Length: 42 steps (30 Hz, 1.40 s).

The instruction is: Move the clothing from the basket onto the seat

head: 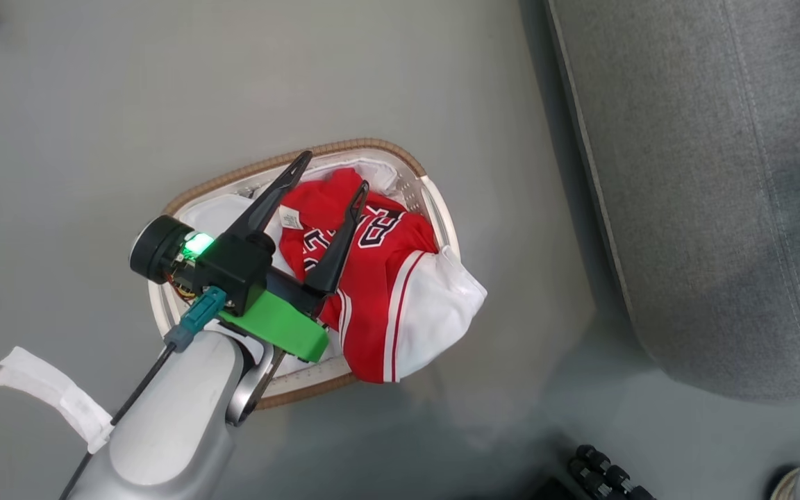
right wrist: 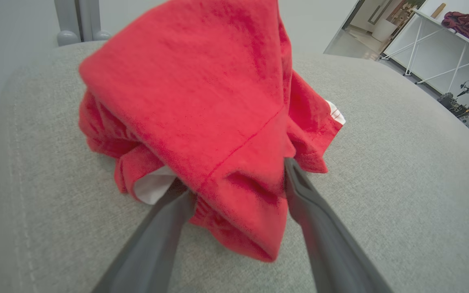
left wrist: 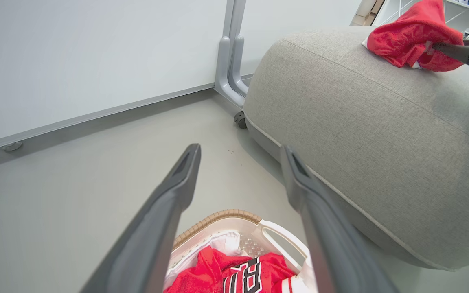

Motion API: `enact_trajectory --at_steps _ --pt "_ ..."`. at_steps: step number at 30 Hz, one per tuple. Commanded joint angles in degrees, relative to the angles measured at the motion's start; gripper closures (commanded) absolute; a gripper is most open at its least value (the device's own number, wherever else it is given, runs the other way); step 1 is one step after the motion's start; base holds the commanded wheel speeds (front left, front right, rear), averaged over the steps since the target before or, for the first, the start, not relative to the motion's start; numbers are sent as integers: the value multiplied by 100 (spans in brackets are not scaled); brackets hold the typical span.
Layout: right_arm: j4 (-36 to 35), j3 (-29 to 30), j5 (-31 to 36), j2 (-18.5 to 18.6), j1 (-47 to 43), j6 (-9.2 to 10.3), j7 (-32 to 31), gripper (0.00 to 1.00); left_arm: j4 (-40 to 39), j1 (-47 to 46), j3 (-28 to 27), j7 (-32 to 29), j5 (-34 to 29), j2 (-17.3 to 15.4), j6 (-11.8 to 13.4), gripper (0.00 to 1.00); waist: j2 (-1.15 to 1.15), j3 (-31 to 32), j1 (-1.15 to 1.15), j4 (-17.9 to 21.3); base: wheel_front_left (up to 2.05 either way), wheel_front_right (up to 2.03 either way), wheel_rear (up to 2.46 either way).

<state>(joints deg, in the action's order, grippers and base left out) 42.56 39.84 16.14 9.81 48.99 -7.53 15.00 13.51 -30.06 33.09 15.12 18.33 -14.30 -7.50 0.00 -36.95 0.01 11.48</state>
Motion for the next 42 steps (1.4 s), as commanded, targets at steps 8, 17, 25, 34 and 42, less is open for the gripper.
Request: enact_trajectory --at_steps 8,17,25,34,42 --pt "-914 -747 -754 -519 -1425 8 25 0 283 396 -621 5 -66 197 2 0 0 806 -1 -292 0 0 0" --pt "-1161 -1942 -1505 -673 -1886 8 26 0 720 909 -1668 5 -288 443 4 0 0 1435 -1 -766 0 0 0" --pt "-1186 -3265 -2434 -670 -1960 8 27 0 868 1176 -2688 5 -608 658 4 0 0 1798 -1 -1142 0 0 0" --pt "-1376 -4052 -2818 -673 -2153 8 26 0 720 1566 -3500 5 -994 808 3 0 0 2215 -1 -1237 0 0 0" --pt "-1539 -4253 -2713 -675 -2509 8 27 0 522 1931 -3754 5 -1168 936 3 0 0 2482 -1 -1182 0 0 0"
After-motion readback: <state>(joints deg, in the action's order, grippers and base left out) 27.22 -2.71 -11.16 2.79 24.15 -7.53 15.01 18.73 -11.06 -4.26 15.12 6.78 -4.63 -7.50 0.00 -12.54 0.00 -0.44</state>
